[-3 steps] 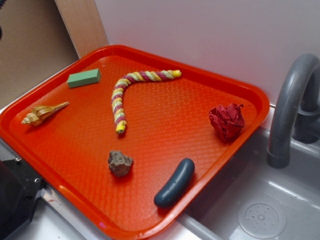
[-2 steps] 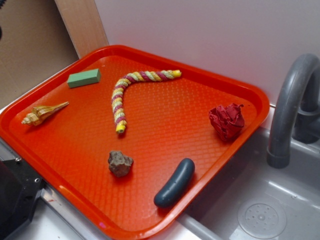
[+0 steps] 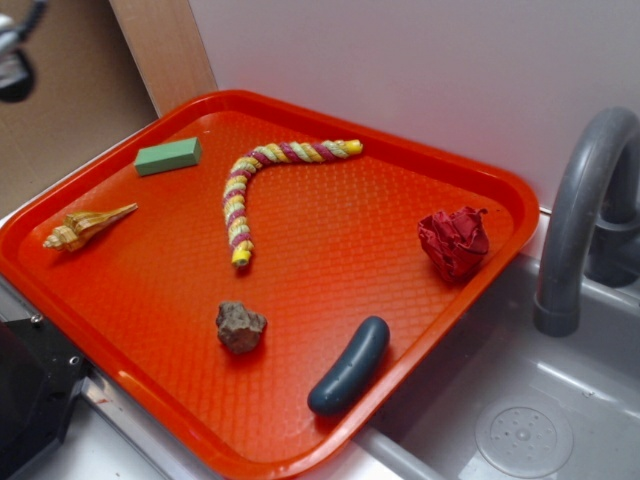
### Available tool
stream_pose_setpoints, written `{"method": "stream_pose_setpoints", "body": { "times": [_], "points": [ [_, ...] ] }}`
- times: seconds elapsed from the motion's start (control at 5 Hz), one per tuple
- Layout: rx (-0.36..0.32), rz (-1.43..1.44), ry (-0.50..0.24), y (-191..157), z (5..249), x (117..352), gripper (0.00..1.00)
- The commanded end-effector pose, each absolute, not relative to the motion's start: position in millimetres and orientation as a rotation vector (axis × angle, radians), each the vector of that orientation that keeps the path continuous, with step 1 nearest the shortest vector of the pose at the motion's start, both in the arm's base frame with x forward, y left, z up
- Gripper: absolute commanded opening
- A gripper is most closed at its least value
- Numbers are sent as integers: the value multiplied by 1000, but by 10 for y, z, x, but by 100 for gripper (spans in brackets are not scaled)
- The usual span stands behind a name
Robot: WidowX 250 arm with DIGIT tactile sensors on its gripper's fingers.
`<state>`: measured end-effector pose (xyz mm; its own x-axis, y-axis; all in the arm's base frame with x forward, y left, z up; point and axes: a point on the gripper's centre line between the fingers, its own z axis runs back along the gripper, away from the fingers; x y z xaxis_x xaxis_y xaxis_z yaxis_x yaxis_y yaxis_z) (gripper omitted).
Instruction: Grab the shell.
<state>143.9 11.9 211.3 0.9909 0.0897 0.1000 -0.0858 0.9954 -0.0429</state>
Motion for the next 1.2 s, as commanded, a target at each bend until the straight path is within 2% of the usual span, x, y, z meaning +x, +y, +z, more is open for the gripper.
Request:
{"method": "stream_pose_setpoints", "body": {
  "times": [0.0,0.4,0.8,1.0],
  "points": [
    [73,148,-140,731,1691,1658,100],
    [130,132,-42,1049,1066,1557,100],
    [133,132,18,1141,691,1476,100],
    [119,137,59,1064,425,1434,100]
  ]
}}
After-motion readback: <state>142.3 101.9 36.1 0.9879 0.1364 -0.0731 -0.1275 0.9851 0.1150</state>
